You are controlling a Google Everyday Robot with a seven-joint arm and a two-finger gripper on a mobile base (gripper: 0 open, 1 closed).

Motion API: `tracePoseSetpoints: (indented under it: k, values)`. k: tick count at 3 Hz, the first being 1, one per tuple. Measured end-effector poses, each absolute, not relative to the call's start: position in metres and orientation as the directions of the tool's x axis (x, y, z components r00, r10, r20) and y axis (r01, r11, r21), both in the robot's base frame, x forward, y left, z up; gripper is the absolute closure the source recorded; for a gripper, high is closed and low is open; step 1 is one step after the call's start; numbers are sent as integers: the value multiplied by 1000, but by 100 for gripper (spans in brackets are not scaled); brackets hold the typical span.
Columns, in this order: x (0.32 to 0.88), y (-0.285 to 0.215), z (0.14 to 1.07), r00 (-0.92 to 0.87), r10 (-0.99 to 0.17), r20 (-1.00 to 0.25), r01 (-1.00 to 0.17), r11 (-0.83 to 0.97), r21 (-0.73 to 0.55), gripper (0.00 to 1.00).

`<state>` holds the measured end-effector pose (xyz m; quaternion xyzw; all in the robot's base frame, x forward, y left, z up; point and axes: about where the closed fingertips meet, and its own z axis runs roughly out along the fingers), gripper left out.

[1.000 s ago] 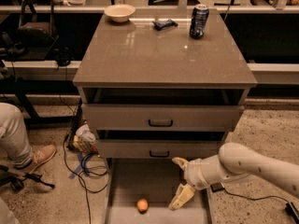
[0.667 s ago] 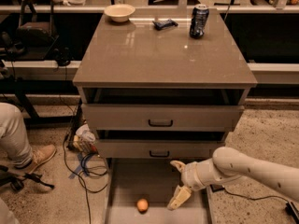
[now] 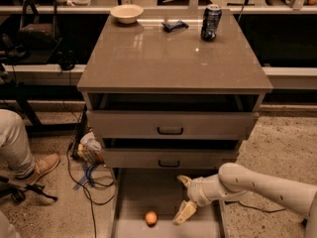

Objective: Pick orange from bottom drawer and place on counter

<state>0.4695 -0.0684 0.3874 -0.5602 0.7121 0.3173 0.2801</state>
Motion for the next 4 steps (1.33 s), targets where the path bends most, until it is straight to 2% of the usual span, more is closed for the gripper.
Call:
tracePoseSetpoints:
  k: [2, 4]
  values:
    - [487, -48, 344, -86, -587, -805, -989, 146, -1, 0]
    - [496, -32, 312, -43, -585, -810, -989, 138, -47, 0]
